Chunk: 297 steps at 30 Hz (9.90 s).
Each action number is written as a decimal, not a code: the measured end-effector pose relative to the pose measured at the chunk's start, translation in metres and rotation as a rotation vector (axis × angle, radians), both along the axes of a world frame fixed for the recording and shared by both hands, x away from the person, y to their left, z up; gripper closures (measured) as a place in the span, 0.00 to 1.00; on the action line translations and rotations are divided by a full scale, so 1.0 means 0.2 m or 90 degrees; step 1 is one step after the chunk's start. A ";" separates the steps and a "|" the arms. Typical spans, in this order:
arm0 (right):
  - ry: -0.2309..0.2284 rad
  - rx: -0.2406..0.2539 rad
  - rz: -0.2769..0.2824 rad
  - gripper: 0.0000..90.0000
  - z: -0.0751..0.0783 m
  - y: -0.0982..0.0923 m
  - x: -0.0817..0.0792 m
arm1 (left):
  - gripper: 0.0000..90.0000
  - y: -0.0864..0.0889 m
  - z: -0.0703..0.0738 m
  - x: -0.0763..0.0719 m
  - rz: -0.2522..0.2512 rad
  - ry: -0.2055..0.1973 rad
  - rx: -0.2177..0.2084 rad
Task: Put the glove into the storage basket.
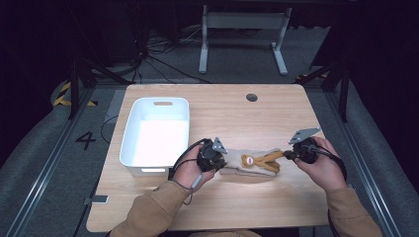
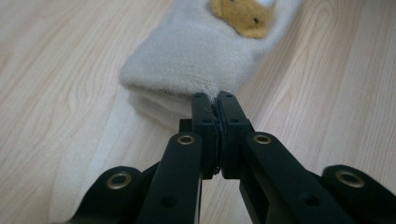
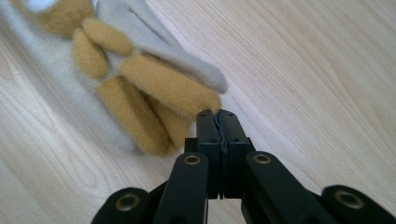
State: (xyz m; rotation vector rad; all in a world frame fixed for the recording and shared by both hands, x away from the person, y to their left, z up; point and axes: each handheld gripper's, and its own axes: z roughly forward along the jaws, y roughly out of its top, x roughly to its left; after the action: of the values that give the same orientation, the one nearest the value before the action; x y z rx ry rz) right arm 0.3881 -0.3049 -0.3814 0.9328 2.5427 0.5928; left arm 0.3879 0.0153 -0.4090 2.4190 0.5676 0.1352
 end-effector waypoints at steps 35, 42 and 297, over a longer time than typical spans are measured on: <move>0.077 0.024 -0.024 0.88 -0.11 -0.07 0.05 | 0.58 0.03 0.04 0.02 0.048 0.043 0.032; 0.067 0.042 -0.042 0.81 -0.10 -0.11 0.03 | 0.51 0.00 0.08 0.02 0.028 0.026 0.019; 0.036 0.229 -0.063 0.41 -0.19 -0.22 0.16 | 0.83 0.78 0.43 0.18 0.370 0.051 -0.118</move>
State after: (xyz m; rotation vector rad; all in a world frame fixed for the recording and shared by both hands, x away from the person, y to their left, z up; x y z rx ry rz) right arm 0.4196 -0.3480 -0.4188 1.2017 2.4652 1.0287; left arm 0.4247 0.1715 -0.3222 2.0263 1.2499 0.2176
